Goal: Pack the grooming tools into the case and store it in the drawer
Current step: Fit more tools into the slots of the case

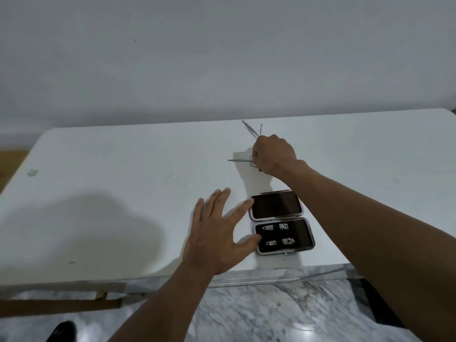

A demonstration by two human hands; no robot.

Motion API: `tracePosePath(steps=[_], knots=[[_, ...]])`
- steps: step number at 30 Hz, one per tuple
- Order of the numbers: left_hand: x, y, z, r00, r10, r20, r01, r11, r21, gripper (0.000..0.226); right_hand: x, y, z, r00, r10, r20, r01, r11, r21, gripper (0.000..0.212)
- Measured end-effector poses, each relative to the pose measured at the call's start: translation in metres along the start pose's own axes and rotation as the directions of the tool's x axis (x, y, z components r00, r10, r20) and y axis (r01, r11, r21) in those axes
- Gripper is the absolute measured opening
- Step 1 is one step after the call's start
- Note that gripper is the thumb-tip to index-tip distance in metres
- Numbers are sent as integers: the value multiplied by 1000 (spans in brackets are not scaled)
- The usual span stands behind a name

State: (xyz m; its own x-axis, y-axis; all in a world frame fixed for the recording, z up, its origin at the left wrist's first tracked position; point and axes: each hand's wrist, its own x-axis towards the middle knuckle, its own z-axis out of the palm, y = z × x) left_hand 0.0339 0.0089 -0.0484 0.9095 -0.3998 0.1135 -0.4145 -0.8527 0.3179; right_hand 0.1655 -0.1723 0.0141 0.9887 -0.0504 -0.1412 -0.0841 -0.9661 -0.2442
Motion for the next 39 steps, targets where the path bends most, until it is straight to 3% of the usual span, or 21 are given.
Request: tracePosePath(steps=[6, 27, 39], knots=[[1, 0, -1, 1000, 4, -4, -4, 1000, 11, 73, 2, -7, -5, 997, -75, 34, 80, 984, -161, 17], [1, -4, 2, 999, 29, 32, -32, 996, 88, 71, -109, 47, -28, 981, -191, -28, 184, 968, -172, 15], [-2, -2, 1, 998, 27, 51, -32, 996, 82, 72, -180, 77, -26, 962, -258, 83, 270, 939, -212, 15]])
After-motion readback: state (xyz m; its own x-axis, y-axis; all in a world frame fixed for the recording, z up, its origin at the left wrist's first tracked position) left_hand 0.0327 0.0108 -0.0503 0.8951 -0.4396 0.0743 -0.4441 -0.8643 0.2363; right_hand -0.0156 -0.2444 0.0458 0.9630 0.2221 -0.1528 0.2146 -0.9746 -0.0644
